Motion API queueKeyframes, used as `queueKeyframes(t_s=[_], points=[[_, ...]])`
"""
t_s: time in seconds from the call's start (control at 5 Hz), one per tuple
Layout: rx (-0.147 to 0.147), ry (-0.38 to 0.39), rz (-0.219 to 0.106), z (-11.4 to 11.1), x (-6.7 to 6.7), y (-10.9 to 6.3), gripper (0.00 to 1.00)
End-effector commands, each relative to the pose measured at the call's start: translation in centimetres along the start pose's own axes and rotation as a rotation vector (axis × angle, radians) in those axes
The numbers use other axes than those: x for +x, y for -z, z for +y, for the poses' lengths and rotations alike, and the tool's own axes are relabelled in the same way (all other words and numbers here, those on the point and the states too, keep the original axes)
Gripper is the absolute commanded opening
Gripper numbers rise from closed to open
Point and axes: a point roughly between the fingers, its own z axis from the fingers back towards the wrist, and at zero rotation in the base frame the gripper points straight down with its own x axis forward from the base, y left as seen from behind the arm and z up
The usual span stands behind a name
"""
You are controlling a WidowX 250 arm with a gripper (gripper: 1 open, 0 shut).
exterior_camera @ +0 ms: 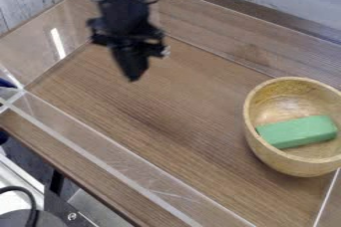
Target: Remove the green block from inside the brown bowl and put it on the table
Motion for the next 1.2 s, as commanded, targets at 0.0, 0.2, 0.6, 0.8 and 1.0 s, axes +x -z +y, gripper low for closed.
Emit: queueKeyframes(t_s=[0.0, 0.2, 0.6, 0.8, 1.0], points=[[0.008, 0.052, -0.030, 1.5, -0.3, 0.3, 0.00], [-0.005, 0.089, 0.019, 2.3, -0.8, 2.1, 1.00], [0.076, 0.077, -0.002, 2.7, -0.7, 5.8, 0.00], [0.135, 0.075, 0.013, 2.3, -0.4, 6.1, 0.00], [0.185, 0.073, 0.021, 1.7, 0.0, 6.4, 0.00]])
